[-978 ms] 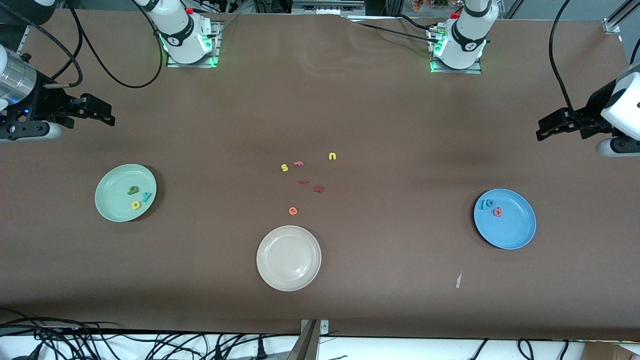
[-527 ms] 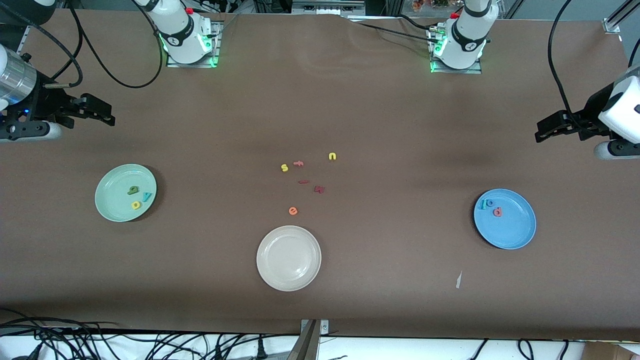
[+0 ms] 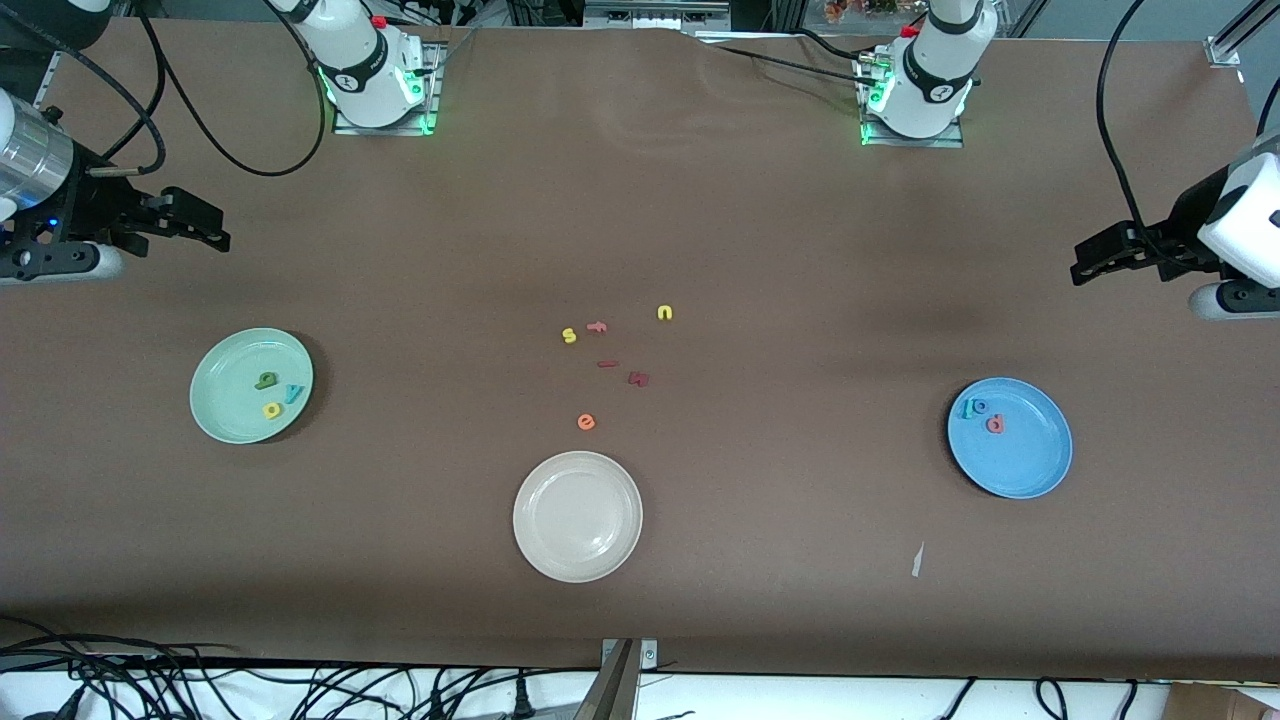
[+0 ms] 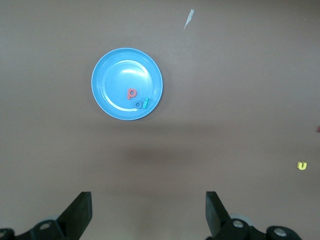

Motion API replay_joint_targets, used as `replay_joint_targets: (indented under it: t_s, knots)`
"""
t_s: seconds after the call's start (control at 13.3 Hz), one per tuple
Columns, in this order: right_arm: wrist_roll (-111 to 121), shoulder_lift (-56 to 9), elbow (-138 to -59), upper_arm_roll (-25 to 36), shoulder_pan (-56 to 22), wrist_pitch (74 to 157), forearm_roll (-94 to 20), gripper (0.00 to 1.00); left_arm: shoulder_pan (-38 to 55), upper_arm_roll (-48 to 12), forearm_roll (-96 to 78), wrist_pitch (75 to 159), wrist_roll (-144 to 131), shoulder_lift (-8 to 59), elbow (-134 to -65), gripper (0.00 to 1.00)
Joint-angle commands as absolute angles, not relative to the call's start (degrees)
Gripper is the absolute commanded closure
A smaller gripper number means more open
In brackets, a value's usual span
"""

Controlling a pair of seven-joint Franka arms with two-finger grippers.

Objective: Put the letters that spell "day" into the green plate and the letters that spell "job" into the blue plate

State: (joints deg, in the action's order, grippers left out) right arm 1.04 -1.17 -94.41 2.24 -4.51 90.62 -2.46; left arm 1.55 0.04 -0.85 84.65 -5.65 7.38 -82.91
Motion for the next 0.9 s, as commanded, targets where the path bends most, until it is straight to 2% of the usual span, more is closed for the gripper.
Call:
replay_joint_targets:
  t_s: [0.0,0.83]
  knots:
    - [1.0,-0.4,-94.7,2.3,-4.7,90.2,-2.7,0.0,1.3,-0.3,1.3,81.2,-5.5,7.7,-82.3,0.0]
    - [0.7,-0.6,-94.7,2.4,-4.7,90.2,-2.5,0.0,2.7,-1.8,4.9,80.7,-6.2,7.4,-81.5,0.0]
